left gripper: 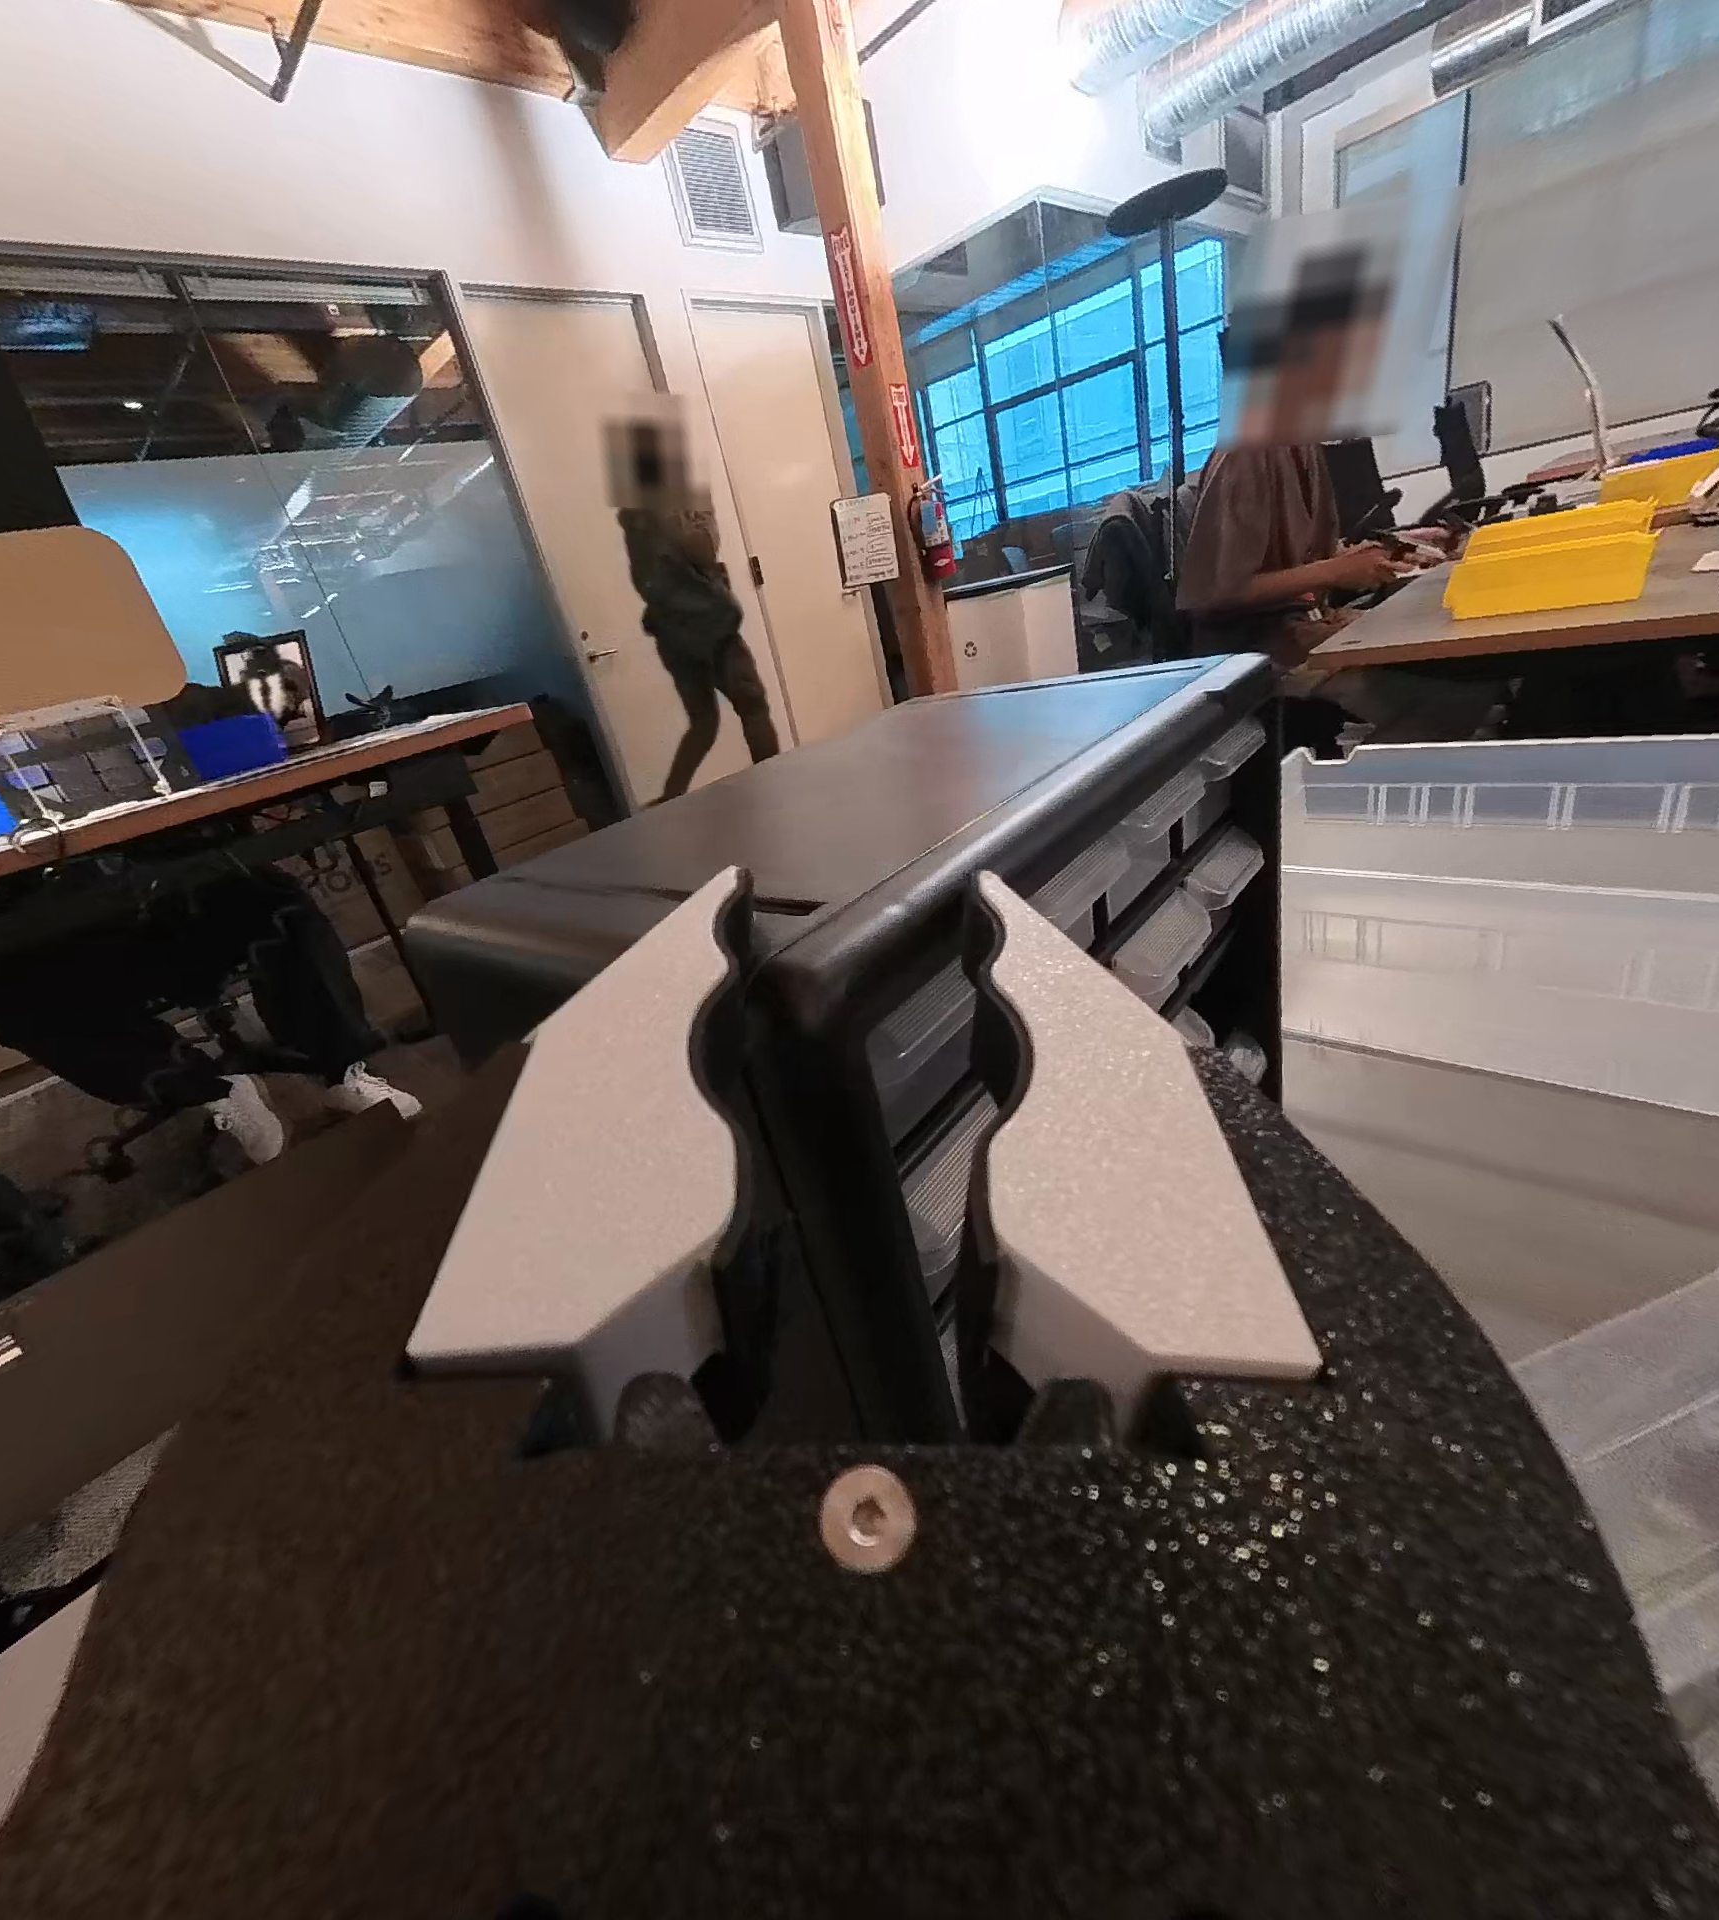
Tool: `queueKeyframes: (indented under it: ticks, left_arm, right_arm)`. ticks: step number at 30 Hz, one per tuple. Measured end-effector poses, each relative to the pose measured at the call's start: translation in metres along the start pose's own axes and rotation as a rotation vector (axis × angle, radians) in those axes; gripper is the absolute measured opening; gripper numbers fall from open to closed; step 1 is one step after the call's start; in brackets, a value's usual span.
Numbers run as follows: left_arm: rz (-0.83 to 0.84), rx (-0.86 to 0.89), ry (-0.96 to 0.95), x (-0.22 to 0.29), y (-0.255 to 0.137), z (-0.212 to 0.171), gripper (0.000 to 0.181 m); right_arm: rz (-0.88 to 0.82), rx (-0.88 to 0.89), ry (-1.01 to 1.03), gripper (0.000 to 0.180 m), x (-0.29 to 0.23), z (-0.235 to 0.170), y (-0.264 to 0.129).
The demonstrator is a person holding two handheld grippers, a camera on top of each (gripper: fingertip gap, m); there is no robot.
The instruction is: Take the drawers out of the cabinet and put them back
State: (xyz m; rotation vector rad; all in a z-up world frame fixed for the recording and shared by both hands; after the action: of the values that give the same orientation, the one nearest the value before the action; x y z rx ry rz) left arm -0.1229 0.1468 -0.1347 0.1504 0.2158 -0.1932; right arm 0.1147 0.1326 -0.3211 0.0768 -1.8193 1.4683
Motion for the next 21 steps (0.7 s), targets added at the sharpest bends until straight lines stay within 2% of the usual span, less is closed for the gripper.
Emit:
queueKeyframes:
  ticks: [2,5,8,15,18,21]
  left_arm:
    - [0.008,0.007,-0.008,0.000,0.000,0.000,0.038]
    - [0.015,0.016,-0.018,0.000,0.000,0.000,0.038]
    - [0.018,0.013,-0.022,0.000,0.000,0.000,0.038]
    - [0.016,0.016,-0.038,-0.001,0.000,0.000,0.037]
    - [0.014,0.014,-0.038,-0.001,0.000,0.000,0.037]
    - [0.010,0.013,-0.040,-0.001,0.000,0.000,0.037]
  right_arm:
    - [0.060,-0.003,0.105,0.031,-0.011,0.008,-0.006]
    - [0.131,0.102,0.208,0.053,-0.021,0.028,-0.019]
    - [0.084,0.164,0.190,0.056,-0.013,0.026,-0.024]
    - [0.030,0.126,0.069,0.038,-0.011,0.029,-0.005]
    - [0.030,0.129,0.101,0.019,-0.011,0.035,-0.004]
    - [0.027,0.116,0.142,0.016,-0.012,0.037,-0.001]
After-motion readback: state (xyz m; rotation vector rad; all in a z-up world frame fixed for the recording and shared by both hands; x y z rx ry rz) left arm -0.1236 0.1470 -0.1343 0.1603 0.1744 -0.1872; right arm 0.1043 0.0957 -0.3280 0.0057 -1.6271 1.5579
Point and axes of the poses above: each gripper's, where its closed fingertips meet, y out along the fingers, z out of its top, x = y × z across the jaws, the point moved 2 cm from there along -y, back along the fingers, and after that the axes turned 4 degrees about -z, right-handed, at the moved point
